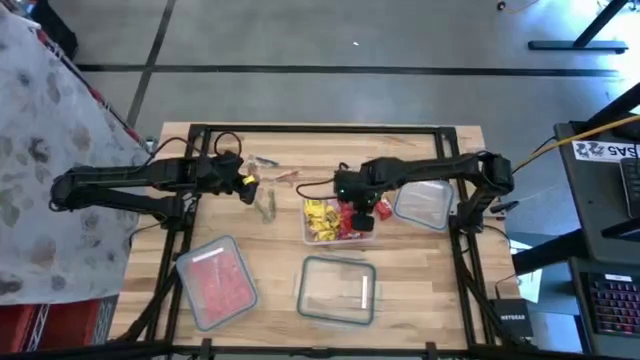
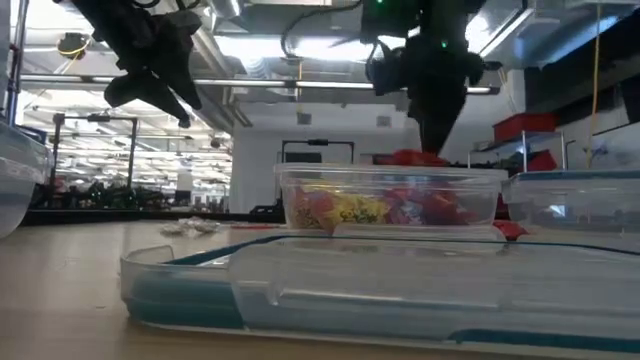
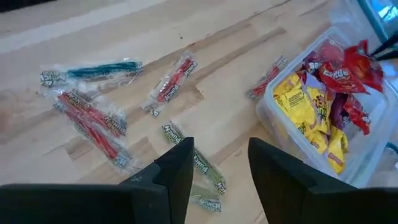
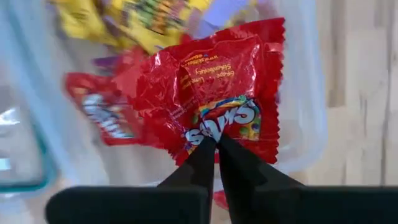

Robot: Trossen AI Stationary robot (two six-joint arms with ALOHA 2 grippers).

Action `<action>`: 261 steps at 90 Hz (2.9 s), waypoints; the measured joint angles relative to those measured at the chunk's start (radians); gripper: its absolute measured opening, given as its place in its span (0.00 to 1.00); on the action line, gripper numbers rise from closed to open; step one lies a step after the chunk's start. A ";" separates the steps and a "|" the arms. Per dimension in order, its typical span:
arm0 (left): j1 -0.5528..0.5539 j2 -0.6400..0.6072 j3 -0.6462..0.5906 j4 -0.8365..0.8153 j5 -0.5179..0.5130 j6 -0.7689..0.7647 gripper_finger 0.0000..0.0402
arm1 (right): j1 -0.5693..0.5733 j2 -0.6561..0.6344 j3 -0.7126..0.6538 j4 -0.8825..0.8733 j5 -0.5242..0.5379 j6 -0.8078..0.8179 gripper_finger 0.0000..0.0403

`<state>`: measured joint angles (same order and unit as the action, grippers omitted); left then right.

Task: Sort candy
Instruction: Put the purple candy into the rectangular transparent bin

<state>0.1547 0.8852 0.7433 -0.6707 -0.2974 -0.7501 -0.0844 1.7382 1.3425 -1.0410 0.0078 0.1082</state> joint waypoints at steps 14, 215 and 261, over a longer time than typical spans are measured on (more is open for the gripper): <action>0.000 0.000 0.000 0.001 0.001 0.014 0.34 | -0.015 0.000 -0.003 0.018 0.010 0.073 0.23; 0.002 0.000 0.000 -0.079 -0.043 -0.115 0.34 | -0.164 0.175 -0.166 -0.029 -0.008 -0.294 0.38; 0.002 0.000 0.000 -0.079 -0.050 -0.098 0.34 | -0.165 0.102 0.130 -0.273 -0.042 -0.203 0.07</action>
<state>0.1570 0.8856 0.7433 -0.7498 -0.3473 -0.8482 -0.2497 1.8406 1.4726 -1.3141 -0.0345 -0.0950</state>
